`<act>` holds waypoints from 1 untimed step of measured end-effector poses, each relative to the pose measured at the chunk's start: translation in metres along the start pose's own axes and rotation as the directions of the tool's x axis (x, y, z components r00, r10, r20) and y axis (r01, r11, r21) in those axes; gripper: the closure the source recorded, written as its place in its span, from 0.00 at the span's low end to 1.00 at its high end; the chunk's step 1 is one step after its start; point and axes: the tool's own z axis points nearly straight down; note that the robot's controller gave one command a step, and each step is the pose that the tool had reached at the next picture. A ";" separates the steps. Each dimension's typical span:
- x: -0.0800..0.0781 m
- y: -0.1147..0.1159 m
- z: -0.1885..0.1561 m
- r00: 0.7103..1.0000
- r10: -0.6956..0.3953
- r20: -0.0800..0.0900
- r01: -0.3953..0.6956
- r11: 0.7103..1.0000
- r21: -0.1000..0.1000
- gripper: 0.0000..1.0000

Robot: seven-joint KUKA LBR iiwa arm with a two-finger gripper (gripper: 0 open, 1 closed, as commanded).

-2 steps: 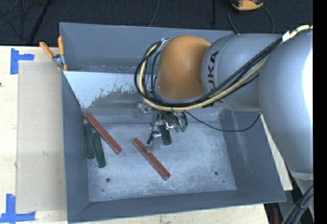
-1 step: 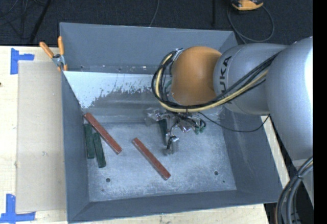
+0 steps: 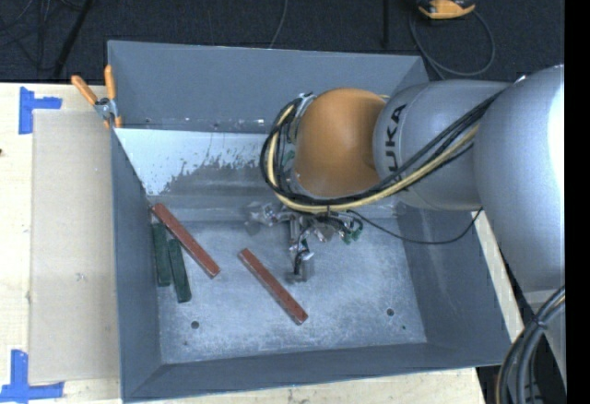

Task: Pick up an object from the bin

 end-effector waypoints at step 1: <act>-0.060 0.125 -0.013 0.990 -0.138 0.004 0.138 0.990 -0.001 0.00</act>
Offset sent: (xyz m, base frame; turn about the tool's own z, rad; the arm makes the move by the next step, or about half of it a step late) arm -0.0182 0.1321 0.0131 -0.1318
